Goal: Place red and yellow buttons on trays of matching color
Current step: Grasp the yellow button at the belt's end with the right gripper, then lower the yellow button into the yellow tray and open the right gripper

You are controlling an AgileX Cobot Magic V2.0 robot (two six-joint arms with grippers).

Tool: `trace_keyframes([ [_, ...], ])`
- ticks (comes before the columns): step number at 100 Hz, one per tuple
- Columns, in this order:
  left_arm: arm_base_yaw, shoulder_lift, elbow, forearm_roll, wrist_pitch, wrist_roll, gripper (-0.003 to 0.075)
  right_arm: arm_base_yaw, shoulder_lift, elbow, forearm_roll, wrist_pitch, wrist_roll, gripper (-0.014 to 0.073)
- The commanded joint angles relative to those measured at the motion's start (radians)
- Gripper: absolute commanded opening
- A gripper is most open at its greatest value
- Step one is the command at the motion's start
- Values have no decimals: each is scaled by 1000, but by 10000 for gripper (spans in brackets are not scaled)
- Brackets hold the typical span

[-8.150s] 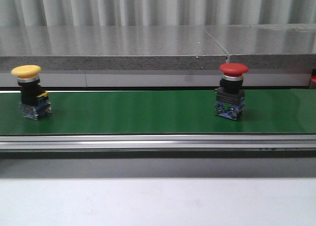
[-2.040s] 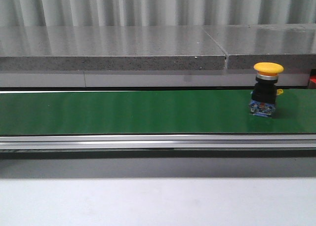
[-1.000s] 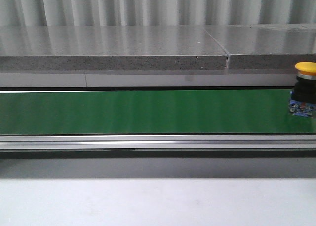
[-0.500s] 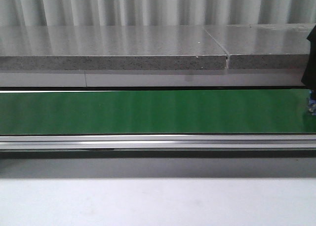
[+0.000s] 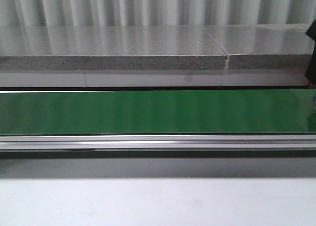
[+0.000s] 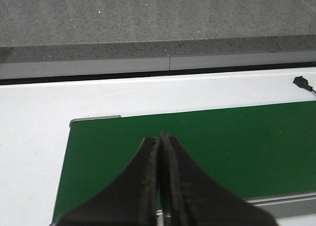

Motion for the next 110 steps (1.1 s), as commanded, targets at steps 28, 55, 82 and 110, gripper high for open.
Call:
trace_keyframes([
  [28, -7, 2, -28, -18, -78, -1, -20, -163, -134, -125, 11, 132, 59, 192],
  [55, -7, 2, -28, -18, -78, -1, -20, -444, -205, -125, 4, 140, 143, 192],
  [82, -7, 2, -28, -18, -80, -1, -20, -642, -205, -125, -102, 148, 282, 192],
  [110, -7, 2, -28, -18, -80, -1, -20, -692, -205, -81, -196, 60, 369, 192],
])
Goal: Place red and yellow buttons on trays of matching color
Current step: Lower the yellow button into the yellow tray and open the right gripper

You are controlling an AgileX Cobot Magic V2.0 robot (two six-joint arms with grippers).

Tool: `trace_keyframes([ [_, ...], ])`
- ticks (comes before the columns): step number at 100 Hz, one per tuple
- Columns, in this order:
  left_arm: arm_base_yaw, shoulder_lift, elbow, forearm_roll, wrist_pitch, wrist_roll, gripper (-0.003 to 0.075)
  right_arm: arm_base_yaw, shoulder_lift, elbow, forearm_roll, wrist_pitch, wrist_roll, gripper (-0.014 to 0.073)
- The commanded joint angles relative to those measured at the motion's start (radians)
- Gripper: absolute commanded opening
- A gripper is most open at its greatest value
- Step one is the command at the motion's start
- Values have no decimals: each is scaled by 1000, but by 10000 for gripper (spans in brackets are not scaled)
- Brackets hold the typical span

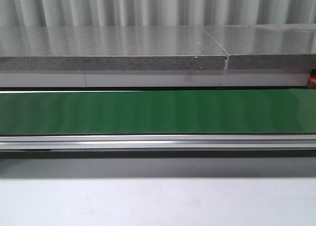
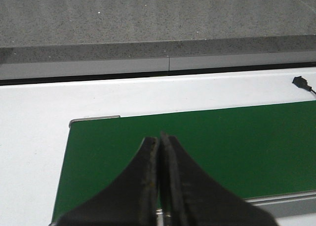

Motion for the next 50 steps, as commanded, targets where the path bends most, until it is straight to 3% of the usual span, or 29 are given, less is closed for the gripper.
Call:
trace_keyframes([
  [1, -7, 2, -28, -18, -80, -1, -20, -15, -34, -5, -17, -75, 20, 192],
  [50, -7, 2, -28, -18, -80, -1, -20, -37, 13, 191, -19, -251, 60, 192],
])
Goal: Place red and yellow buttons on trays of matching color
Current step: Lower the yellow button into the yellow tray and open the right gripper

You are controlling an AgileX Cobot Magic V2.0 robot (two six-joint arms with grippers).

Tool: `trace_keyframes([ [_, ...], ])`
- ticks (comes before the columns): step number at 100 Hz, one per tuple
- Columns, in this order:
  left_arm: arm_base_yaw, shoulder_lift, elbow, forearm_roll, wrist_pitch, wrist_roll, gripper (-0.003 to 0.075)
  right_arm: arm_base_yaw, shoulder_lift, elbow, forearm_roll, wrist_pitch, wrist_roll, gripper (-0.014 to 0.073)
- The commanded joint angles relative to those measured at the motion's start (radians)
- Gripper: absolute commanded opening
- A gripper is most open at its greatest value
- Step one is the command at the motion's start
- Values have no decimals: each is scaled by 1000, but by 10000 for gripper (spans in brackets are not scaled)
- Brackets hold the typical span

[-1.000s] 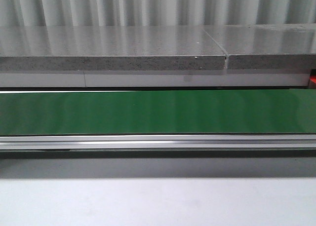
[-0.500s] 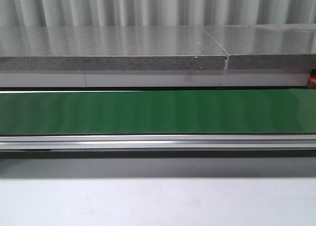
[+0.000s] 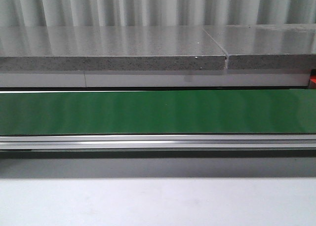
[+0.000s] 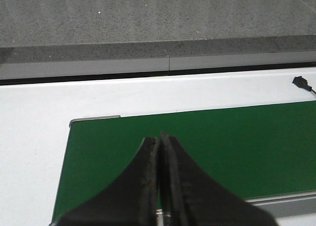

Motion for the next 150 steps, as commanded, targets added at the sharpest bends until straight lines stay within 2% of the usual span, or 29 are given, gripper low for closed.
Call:
trace_keyframes([
  [1, -7, 2, -28, -18, -80, -1, -20, -6, 4, -3, -6, -78, 12, 192],
  [22, -7, 2, -28, -18, -80, -1, -20, -6, 80, 11, -6, -97, 31, 192],
  [120, -7, 2, -28, -18, -80, -1, -20, -6, 208, 45, -6, -161, 39, 201],
  [127, -7, 2, -28, -18, -80, -1, -20, -6, 208, 45, -6, -164, 39, 229],
  [150, -7, 2, -28, -18, -80, -1, -20, -6, 208, 45, -6, -164, 42, 407],
])
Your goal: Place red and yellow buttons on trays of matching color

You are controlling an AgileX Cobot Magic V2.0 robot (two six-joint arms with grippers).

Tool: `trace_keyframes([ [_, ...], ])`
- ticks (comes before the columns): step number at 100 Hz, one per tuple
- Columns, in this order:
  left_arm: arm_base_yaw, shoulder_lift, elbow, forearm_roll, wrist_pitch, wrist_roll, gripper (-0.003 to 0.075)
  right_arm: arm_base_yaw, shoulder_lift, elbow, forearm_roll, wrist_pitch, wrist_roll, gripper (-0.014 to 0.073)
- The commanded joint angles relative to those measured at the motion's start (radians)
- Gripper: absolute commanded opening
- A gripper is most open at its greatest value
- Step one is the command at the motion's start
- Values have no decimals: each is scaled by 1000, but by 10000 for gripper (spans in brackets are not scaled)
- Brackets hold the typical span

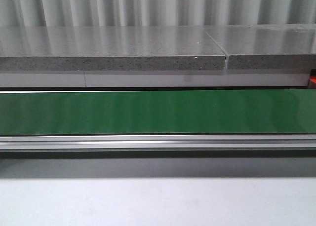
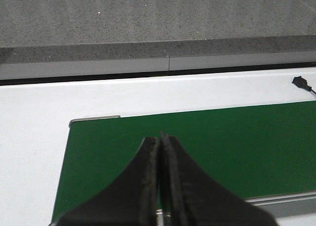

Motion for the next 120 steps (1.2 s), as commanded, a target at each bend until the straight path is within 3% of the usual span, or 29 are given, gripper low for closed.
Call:
trace_keyframes([
  [1, -7, 2, -28, -18, -80, -1, -20, -6, -29, -22, -6, -30, 1, 413],
  [47, -7, 2, -28, -18, -80, -1, -20, -6, -93, -23, -6, -16, 1, 440],
  [87, -7, 2, -28, -18, -80, -1, -20, 4, -264, -25, -7, 12, 1, 440],
  [101, -7, 2, -28, -18, -80, -1, -20, 71, -353, -25, -5, 9, 1, 440],
  [120, -7, 2, -28, -18, -80, -1, -20, 263, -465, -25, -5, -5, -12, 437],
])
